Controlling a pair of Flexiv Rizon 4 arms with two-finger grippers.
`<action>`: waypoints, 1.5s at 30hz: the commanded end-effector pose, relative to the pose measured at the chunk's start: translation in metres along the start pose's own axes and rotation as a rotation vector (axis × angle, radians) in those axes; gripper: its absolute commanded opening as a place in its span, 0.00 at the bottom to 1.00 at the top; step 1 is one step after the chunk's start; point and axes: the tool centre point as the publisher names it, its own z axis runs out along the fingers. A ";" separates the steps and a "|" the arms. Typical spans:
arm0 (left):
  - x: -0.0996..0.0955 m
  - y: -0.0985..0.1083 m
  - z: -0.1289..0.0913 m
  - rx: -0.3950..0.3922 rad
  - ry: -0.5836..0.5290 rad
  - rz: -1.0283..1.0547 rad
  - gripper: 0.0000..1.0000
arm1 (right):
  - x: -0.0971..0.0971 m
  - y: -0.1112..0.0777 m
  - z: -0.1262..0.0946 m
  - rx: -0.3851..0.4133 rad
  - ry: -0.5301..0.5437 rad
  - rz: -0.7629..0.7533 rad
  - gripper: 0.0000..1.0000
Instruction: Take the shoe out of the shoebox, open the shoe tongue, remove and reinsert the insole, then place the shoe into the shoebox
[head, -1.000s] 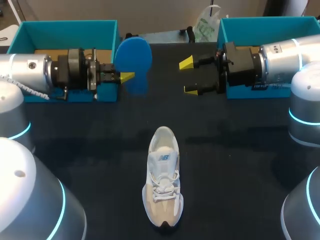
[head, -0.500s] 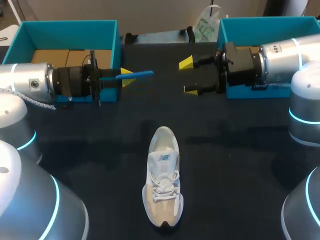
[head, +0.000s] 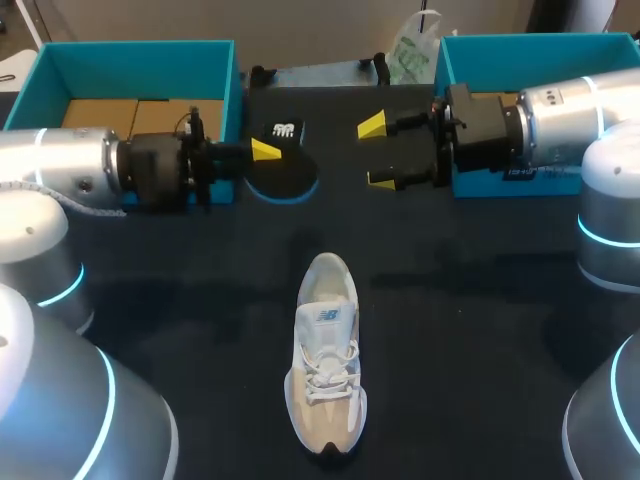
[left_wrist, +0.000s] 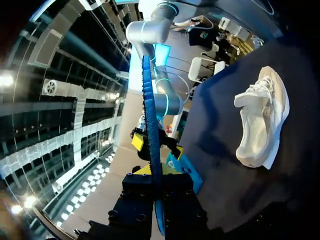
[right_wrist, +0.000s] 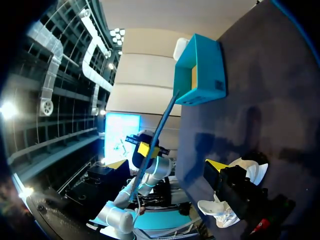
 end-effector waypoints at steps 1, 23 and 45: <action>0.003 -0.002 0.001 -0.121 0.012 0.210 0.00 | 0.000 0.000 0.001 -0.003 0.001 0.000 1.00; 0.014 0.007 0.025 -0.089 0.048 0.349 0.00 | -0.007 -0.008 0.023 0.064 0.032 0.036 1.00; 0.027 0.018 0.037 -0.064 0.066 0.347 0.00 | -0.012 -0.021 0.046 0.065 0.047 0.034 1.00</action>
